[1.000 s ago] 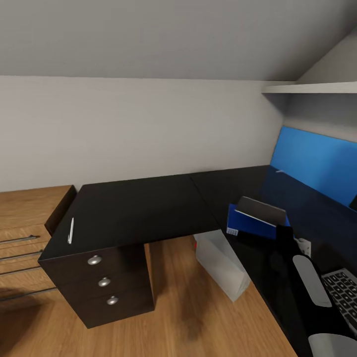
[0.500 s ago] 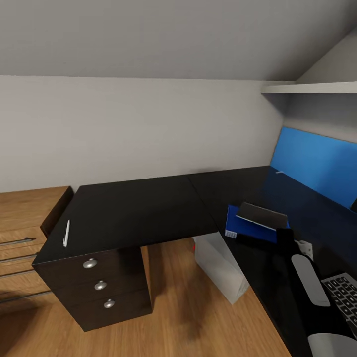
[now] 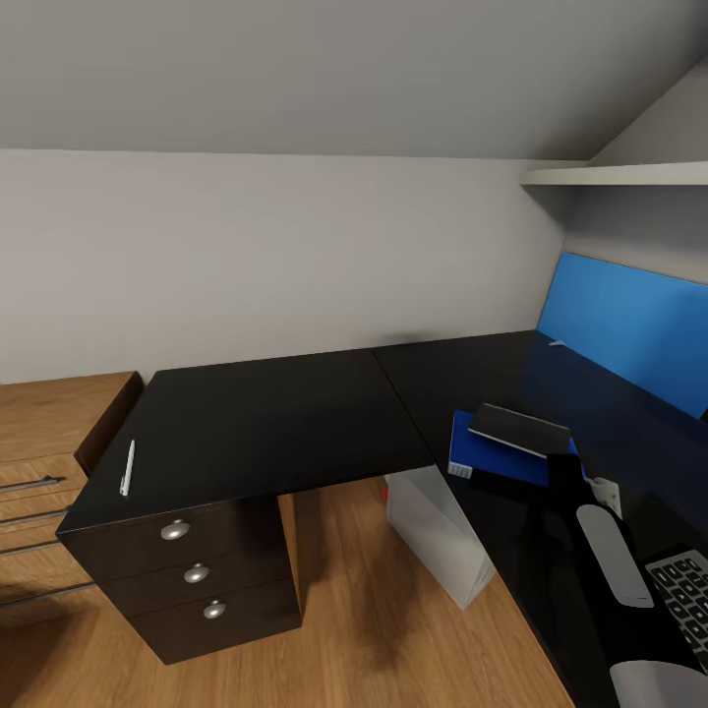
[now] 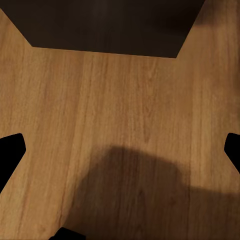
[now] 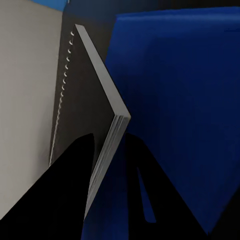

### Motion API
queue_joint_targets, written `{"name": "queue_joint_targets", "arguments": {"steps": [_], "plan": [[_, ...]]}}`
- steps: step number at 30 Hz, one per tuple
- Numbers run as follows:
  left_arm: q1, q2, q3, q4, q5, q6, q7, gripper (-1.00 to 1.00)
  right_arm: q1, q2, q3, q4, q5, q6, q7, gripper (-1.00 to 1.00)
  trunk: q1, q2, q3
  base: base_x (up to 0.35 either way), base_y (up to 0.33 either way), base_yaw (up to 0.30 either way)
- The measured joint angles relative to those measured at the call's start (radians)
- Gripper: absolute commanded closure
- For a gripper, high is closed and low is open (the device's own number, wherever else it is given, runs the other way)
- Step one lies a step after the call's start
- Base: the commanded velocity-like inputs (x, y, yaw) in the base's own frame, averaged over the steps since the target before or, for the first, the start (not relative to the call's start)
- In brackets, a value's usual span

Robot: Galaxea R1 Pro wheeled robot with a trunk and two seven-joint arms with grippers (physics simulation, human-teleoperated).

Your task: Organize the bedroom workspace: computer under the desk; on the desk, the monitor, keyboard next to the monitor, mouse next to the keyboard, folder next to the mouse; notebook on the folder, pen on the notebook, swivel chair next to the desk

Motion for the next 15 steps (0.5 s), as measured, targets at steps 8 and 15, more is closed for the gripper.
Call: {"name": "queue_joint_targets", "arguments": {"steps": [8,15], "plan": [[0.0,0.0,0.0,0.0,0.0,0.0,0.0,-1.0,0.0,0.0,0.002,-0.01,0.002,-0.001,-0.01,-1.0,0.0,0.0,0.0,0.0,0.0,0.0],[0.0,0.0,0.0,0.0,0.002,0.0,-0.002,-1.0,0.0,0.0,0.002,-0.032,0.026,-0.002,-0.011,-1.0,0.0,0.0,0.0,-0.083,-0.025,0.0]]}}
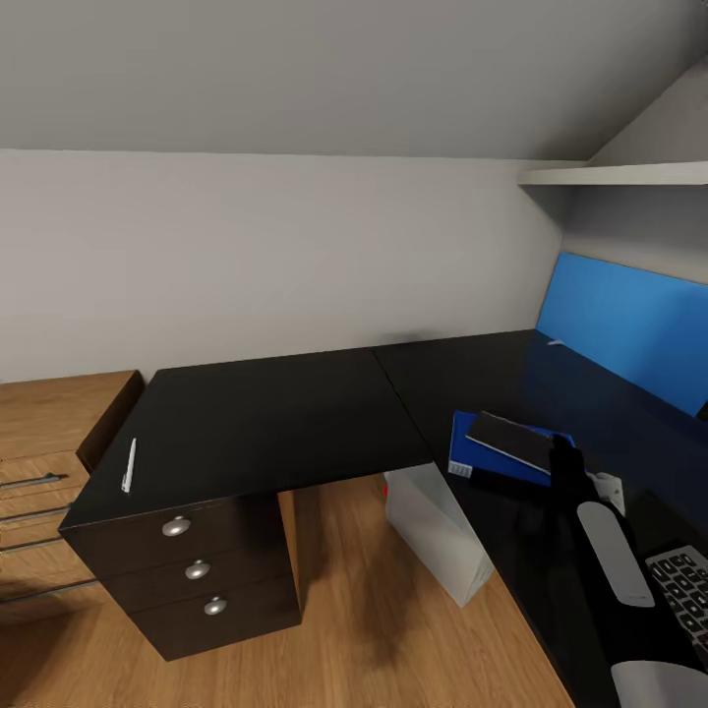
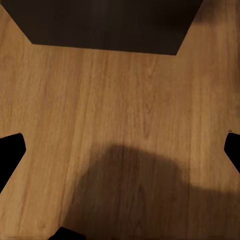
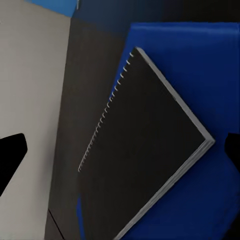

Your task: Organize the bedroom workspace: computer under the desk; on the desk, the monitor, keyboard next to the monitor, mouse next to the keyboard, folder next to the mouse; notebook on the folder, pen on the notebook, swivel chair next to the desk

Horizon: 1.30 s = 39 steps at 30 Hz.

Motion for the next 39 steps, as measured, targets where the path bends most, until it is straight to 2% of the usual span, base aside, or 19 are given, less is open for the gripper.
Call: {"name": "queue_joint_targets", "arguments": {"steps": [7,12,16,18,23,25,28,29,30,31,32,33,35,36,38,39], "plan": [[0.0,0.0,0.0,0.0,-0.002,0.0,-0.003,-1.0,0.0,0.0,0.0,0.004,0.005,0.0,-0.001,-1.0,0.0,0.0,0.0,-0.146,-0.058,0.0],[0.0,0.0,0.002,0.0,-0.001,0.001,-0.002,-1.0,0.001,0.0,0.0,-0.005,0.005,0.0,0.005,-1.0,-0.019,0.035,0.015,-0.006,-0.002,0.0],[0.0,0.0,0.002,0.0,0.0,0.001,-0.001,-1.0,0.002,0.003,0.017,-0.062,0.001,0.004,0.009,-1.0,-0.035,0.063,0.028,0.0,0.0,0.0],[0.0,0.0,0.002,0.0,0.0,0.001,0.0,-1.0,0.002,0.008,0.029,-0.092,-0.001,0.004,0.008,-1.0,-0.042,0.077,0.034,0.0,0.0,0.0],[0.0,0.003,0.005,0.0,0.004,0.005,0.002,-1.0,0.003,0.043,0.055,-0.125,-0.002,0.005,0.006,-1.0,-0.061,0.112,0.05,0.0,0.0,0.005],[0.0,0.01,0.018,0.001,0.011,0.008,0.001,-1.0,0.003,0.057,0.068,-0.125,0.0,0.003,0.004,-1.0,-0.069,0.126,0.056,0.0,0.0,0.101],[0.0,0.014,0.033,0.001,0.014,0.013,0.0,-1.0,0.003,0.065,0.093,-0.123,0.002,0.0,0.001,-1.0,-0.081,0.147,0.067,0.0,0.0,0.166],[0.0,0.015,0.037,0.001,0.015,0.016,0.0,-1.0,0.003,0.069,0.114,-0.122,0.002,-0.002,0.0,-1.0,-0.084,0.154,0.07,0.0,0.0,0.207],[0.0,0.016,0.042,0.001,0.016,0.019,-0.001,-1.0,0.003,0.075,0.197,-0.122,0.005,-0.002,-0.007,-1.0,-0.088,0.161,0.074,0.0,0.0,0.212],[0.0,0.017,0.043,0.001,0.016,0.02,-0.001,-1.0,0.003,0.075,0.251,-0.122,0.016,-0.003,-0.015,-1.0,-0.092,0.168,0.078,0.0,0.0,0.215],[0.0,0.017,0.044,0.001,0.016,0.02,-0.001,-1.0,0.003,0.075,0.281,-0.122,0.025,-0.003,-0.019,-1.0,-0.096,0.175,0.081,0.0,0.0,0.222],[0.0,0.017,0.044,0.001,0.016,0.021,0.0,-1.0,0.003,0.076,0.342,-0.122,0.05,-0.003,-0.03,-1.0,-0.1,0.182,0.085,0.0,0.0,0.225],[0.0,0.018,0.045,0.001,0.016,0.021,0.0,-1.0,0.003,0.076,0.416,-0.122,0.09,-0.003,-0.044,-1.0,-0.108,0.196,0.092,0.0,0.0,0.231],[0.0,0.018,0.045,0.001,0.016,0.021,0.001,-1.0,0.003,0.077,0.485,-0.12,0.136,-0.003,-0.062,-1.0,-0.111,0.203,0.095,0.0,0.0,0.236],[0.0,0.018,0.046,0.001,0.016,0.021,0.001,-1.0,0.003,0.079,0.553,-0.116,0.192,-0.005,-0.087,-1.0,-0.119,0.217,0.102,0.0,0.0,0.239],[0.0,0.019,0.046,0.001,0.016,0.021,0.002,-1.0,0.004,0.084,0.604,-0.108,0.246,-0.007,-0.115,-1.0,-0.123,0.224,0.105,0.0,0.0,0.241]]}}
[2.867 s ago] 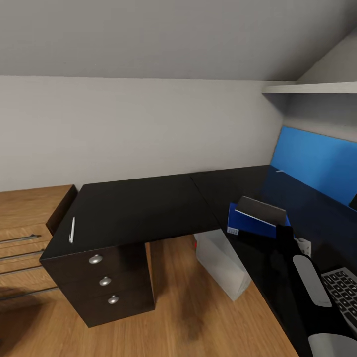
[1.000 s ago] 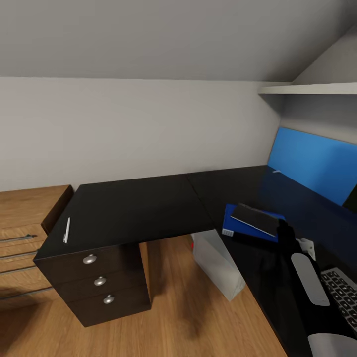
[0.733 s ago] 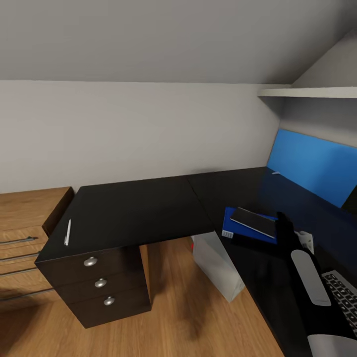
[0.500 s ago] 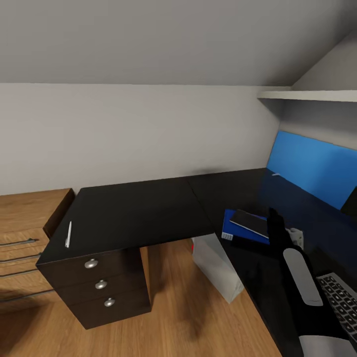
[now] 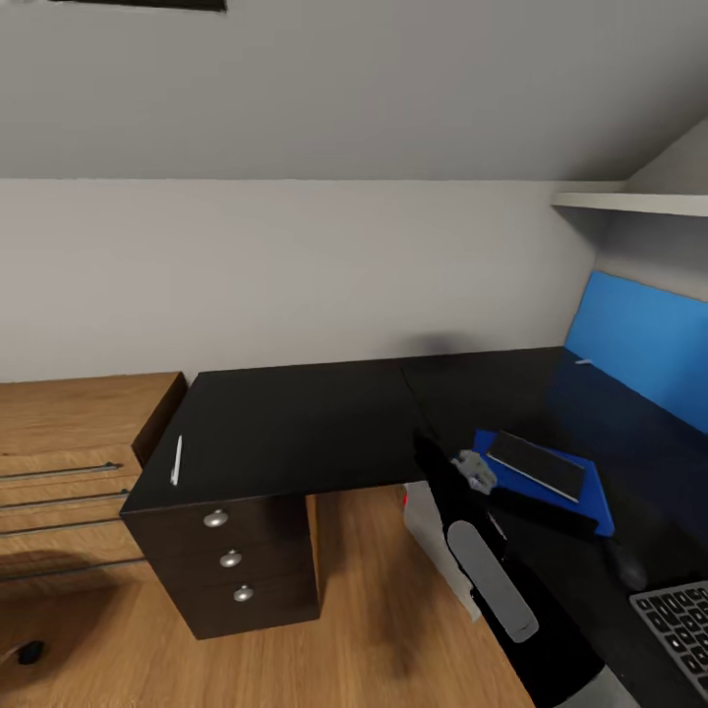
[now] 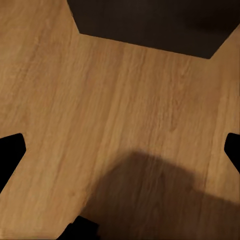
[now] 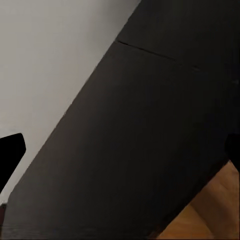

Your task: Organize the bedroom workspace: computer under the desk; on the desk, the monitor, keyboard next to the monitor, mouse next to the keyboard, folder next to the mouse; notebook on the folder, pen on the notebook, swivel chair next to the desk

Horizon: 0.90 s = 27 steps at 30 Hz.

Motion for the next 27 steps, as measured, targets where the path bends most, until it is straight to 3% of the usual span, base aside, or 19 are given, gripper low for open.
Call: {"name": "queue_joint_targets", "arguments": {"steps": [2,3,5,7,10,22,24,25,26,27], "plan": [[0.0,0.002,0.002,0.0,0.0,0.001,0.0,-1.0,0.0,0.019,0.059,0.021,0.084,-0.003,-0.044,-1.0,-0.008,0.014,0.006,0.0,0.0,0.244],[0.0,0.005,0.007,0.0,0.0,0.004,-0.002,-1.0,0.0,0.049,0.101,0.057,0.166,-0.005,-0.076,-1.0,-0.011,0.021,0.01,0.0,0.0,0.245],[0.0,0.011,0.018,0.0,0.0,0.016,-0.004,-1.0,0.0,0.095,0.147,0.137,0.283,-0.008,-0.096,-1.0,-0.019,0.035,0.016,0.0,0.0,0.238],[0.0,0.018,0.027,0.0,0.0,0.022,-0.005,-1.0,0.0,0.124,0.166,0.187,0.354,-0.012,-0.103,-1.0,-0.027,0.049,0.022,0.0,0.0,0.144],[0.0,0.034,0.038,0.001,0.0,0.028,-0.008,-1.0,0.0,0.153,0.182,0.198,0.424,-0.013,-0.11,-1.0,-0.038,0.07,0.032,0.0,0.0,0.042],[0.001,0.069,0.042,0.055,0.001,0.021,-0.038,-1.0,0.002,0.164,0.197,0.169,0.435,-0.044,-0.11,-1.0,-0.084,0.154,0.069,0.0,0.0,0.003],[0.001,0.071,0.042,0.056,0.0,0.019,-0.038,-1.0,0.002,0.177,0.239,0.187,0.432,-0.078,-0.091,-1.0,-0.092,0.168,0.075,0.0,0.0,0.13],[0.001,0.072,0.041,0.057,-0.001,0.019,-0.038,-1.0,0.0,0.21,0.26,0.366,0.434,-0.391,0.018,-1.0,-0.096,0.175,0.079,0.0,0.0,0.27],[0.001,0.071,0.041,0.057,-0.002,0.019,-0.038,-1.0,0.001,0.211,0.261,0.526,0.42,-0.575,0.099,-1.0,-0.1,0.182,0.082,0.0,0.0,0.273],[0.001,0.07,0.04,0.057,-0.002,0.019,-0.038,-1.0,0.0,0.211,0.263,0.553,0.423,-0.599,0.131,-1.0,-0.104,0.189,0.085,0.0,0.0,0.274]]}}
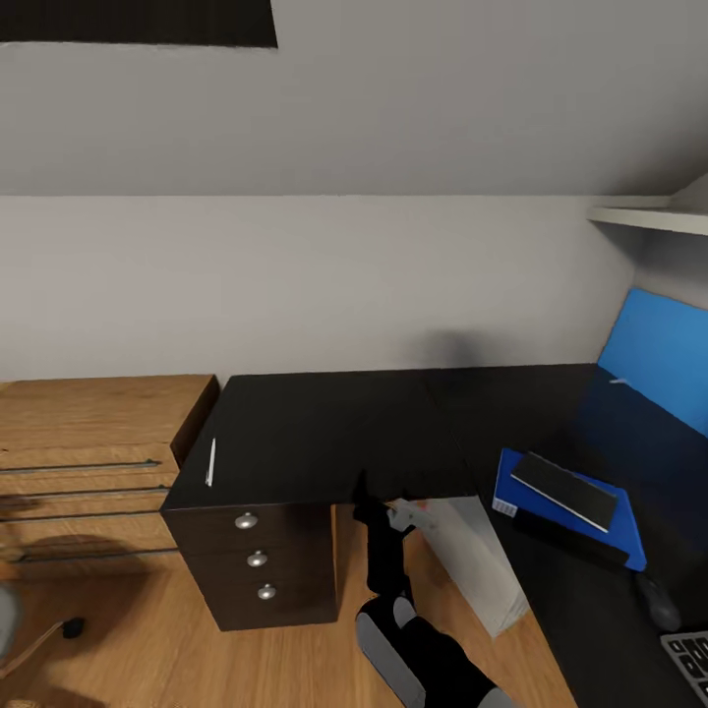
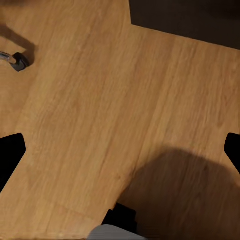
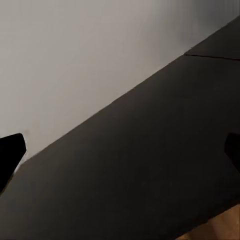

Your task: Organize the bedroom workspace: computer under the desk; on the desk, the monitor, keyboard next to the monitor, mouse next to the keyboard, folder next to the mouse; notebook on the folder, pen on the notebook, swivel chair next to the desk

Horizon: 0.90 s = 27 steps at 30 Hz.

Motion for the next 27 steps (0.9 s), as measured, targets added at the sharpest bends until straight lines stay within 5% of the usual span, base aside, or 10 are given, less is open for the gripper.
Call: {"name": "queue_joint_targets", "arguments": {"steps": [9,15,27], "plan": [[0.0,-0.003,-0.007,0.003,-0.004,-0.014,-0.003,-1.0,0.0,0.0,-0.001,0.06,-0.001,-0.031,0.06,-1.0,-0.019,0.035,0.016,0.0,0.0,0.278],[0.0,-0.004,-0.014,0.007,-0.003,-0.113,-0.011,-1.0,0.0,0.0,-0.002,0.067,-0.001,-0.032,0.062,-1.0,-0.02,0.035,0.016,0.064,0.048,0.28],[0.0,-0.004,-0.012,0.04,0.003,-0.16,-0.014,-1.0,-0.006,0.0,-0.012,0.093,0.002,-0.042,0.063,-1.0,-0.02,0.035,0.016,0.211,0.233,0.282]]}}
